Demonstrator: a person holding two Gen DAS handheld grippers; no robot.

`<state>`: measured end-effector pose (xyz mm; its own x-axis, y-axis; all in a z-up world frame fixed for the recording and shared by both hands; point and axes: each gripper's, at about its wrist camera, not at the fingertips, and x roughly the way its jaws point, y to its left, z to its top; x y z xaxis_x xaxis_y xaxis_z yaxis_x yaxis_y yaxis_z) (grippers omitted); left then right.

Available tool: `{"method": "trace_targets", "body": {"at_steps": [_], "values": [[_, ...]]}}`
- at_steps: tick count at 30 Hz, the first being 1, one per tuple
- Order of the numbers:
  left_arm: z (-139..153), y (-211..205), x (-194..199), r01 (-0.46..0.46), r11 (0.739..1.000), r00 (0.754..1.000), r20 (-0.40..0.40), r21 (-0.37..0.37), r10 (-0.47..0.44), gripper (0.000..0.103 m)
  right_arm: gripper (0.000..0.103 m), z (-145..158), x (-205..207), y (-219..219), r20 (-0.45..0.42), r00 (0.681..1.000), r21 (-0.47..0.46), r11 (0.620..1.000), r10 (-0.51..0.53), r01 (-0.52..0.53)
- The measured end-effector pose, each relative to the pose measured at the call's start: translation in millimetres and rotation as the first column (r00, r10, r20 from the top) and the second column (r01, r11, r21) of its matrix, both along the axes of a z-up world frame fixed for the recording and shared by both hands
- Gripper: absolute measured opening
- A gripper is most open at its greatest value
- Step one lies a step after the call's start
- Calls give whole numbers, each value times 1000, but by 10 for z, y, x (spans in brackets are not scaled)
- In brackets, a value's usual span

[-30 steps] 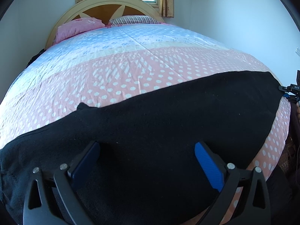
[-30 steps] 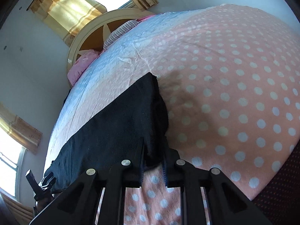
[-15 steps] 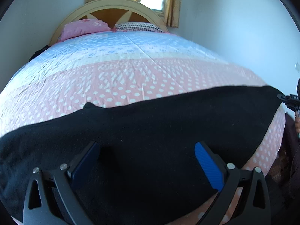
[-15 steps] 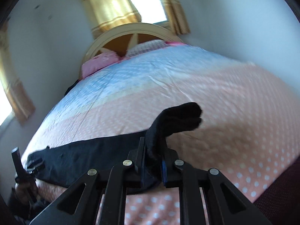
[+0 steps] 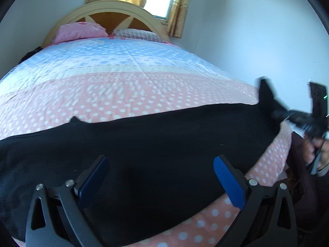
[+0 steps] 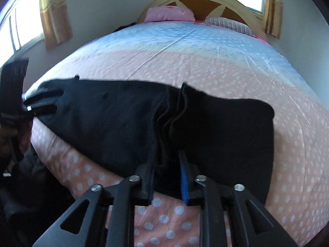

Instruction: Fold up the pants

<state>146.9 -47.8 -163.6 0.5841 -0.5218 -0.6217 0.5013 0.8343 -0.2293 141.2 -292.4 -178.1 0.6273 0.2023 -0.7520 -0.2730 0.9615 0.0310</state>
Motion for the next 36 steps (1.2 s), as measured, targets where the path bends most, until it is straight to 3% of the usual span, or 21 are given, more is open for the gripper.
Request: {"method": "trace_targets", "body": {"at_steps": [3,6,7,9,10,12,13,16,19,21,25,26,28,30,32,36], "values": [[53,-134,-22,57,998,998,-4,1,-57,103,40,55,-110,-99,20,999,55,997,46,-47],[124,-346,7,133,991,991,-24,-14,-134,102,42,184,-232,-402,83,996,193,980,42,-57],[149,-412,20,153,988,988,-29,-22,-154,102,45,212,-270,-495,112,994,226,973,14,-39],[201,-597,48,194,980,980,-42,-45,-196,99,61,252,-274,-663,154,986,291,957,-71,23],[232,-741,62,222,974,973,-47,-53,-225,96,63,237,-287,-861,170,972,366,926,-165,93],[264,-975,68,265,962,962,-53,-67,-269,92,64,170,-267,-1110,138,952,476,861,-274,178],[277,-1133,72,292,953,953,-61,-74,-297,89,64,148,-270,-1161,129,945,495,846,-299,200],[254,-1532,97,347,933,929,-106,-95,-356,83,64,107,-305,-1231,141,921,483,837,-364,257],[140,-1835,176,346,932,914,-187,-110,-361,78,64,95,-302,-1252,141,916,489,831,-375,265],[64,-1952,209,332,938,910,-226,-103,-347,74,64,95,-285,-1251,141,916,486,833,-374,265],[72,-2072,221,310,946,921,-218,-98,-324,71,64,77,-298,-1227,132,918,485,831,-375,270],[82,-2094,214,306,948,923,-218,-92,-319,68,64,88,-285,-1221,131,918,481,834,-374,271],[89,-2152,196,315,945,919,-221,-85,-326,37,64,95,-307,-1213,139,918,470,841,-371,269],[78,-2240,212,306,950,924,-221,-57,-311,20,64,99,-326,-1196,150,917,464,845,-371,266],[72,-2239,242,298,953,926,-223,-64,-304,14,64,120,-349,-1195,169,912,463,847,-374,262],[170,-2096,251,262,960,936,-214,-101,-279,13,64,153,-398,-1217,199,900,480,839,-387,255]]}}
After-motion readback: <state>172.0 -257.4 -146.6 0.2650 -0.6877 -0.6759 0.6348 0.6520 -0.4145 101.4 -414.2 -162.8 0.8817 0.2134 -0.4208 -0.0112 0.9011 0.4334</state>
